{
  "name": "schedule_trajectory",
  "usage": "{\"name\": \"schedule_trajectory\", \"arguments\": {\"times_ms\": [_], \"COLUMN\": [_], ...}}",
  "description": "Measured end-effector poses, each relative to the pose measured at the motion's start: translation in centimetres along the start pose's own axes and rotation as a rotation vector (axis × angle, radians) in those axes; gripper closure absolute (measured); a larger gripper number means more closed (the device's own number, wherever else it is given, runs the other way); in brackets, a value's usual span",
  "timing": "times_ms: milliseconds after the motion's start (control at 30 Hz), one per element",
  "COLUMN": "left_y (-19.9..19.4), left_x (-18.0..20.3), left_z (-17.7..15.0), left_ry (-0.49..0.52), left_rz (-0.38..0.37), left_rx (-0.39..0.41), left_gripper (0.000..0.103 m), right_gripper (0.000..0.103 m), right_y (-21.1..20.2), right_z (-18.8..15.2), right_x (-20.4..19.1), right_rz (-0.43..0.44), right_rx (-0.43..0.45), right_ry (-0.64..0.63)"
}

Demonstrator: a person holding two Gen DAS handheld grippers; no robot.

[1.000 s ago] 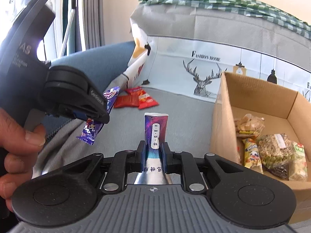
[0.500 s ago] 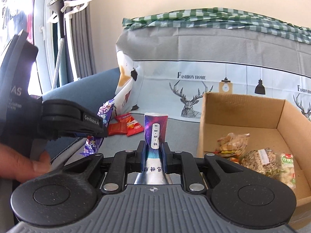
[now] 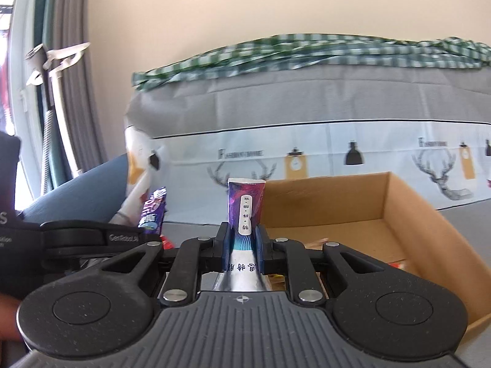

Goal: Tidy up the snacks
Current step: 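Carry the lollipop in the left gripper while the right gripper carries the tube snack over the box, then open the left gripper to drop the lollipop while the right gripper releases the tube snack into the box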

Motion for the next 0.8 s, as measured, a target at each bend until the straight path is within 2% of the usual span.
{"name": "schedule_trajectory", "arguments": {"times_ms": [200,300,367,400,433,467,500,633,800], "left_y": [0.4,0.4,0.5,0.6,0.6,0.5,0.5,0.6,0.9], "left_x": [3.8,5.7,6.8,7.4,7.7,7.9,7.9,6.5,3.3], "left_z": [0.0,-0.2,-0.5,-0.7,-0.9,-1.2,-1.2,-1.0,-1.0], "left_ry": [0.072,0.104,0.134,0.151,0.164,0.175,0.180,0.136,0.095], "left_rz": [-0.086,-0.172,-0.245,-0.271,-0.278,-0.274,-0.268,-0.234,-0.123], "left_rx": [0.021,0.017,-0.009,-0.025,-0.028,-0.021,-0.019,-0.037,-0.098], "left_gripper": [0.086,0.085,0.081,0.072,0.066,0.061,0.061,0.061,0.064], "right_gripper": [0.085,0.085,0.081,0.076,0.056,0.040,0.036,0.034,0.029], "right_y": [-0.6,-0.9,-0.8,-0.6,-0.4,-0.4,-0.5,-0.6,0.0], "right_z": [0.7,0.8,0.6,0.4,0.3,0.2,0.1,0.0,-0.1], "right_x": [4.3,6.4,7.7,8.3,8.8,9.1,9.2,8.7,6.6], "right_rz": [-0.134,-0.207,-0.252,-0.270,-0.292,-0.316,-0.336,-0.340,-0.301], "right_rx": [0.019,0.021,0.000,-0.020,-0.039,-0.046,-0.046,-0.051,-0.090], "right_ry": [0.080,0.126,0.162,0.183,0.204,0.217,0.225,0.222,0.188]}}
Point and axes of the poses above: each gripper's, at about its wrist camera, not at the fingertips, and y roughly the way its jaws point, x to its right, z to its top, the point moved 1 cm from there along y, roughly the way its jaws point, and after that the axes turned 3 degrees about -x, right-handed, at the moved point
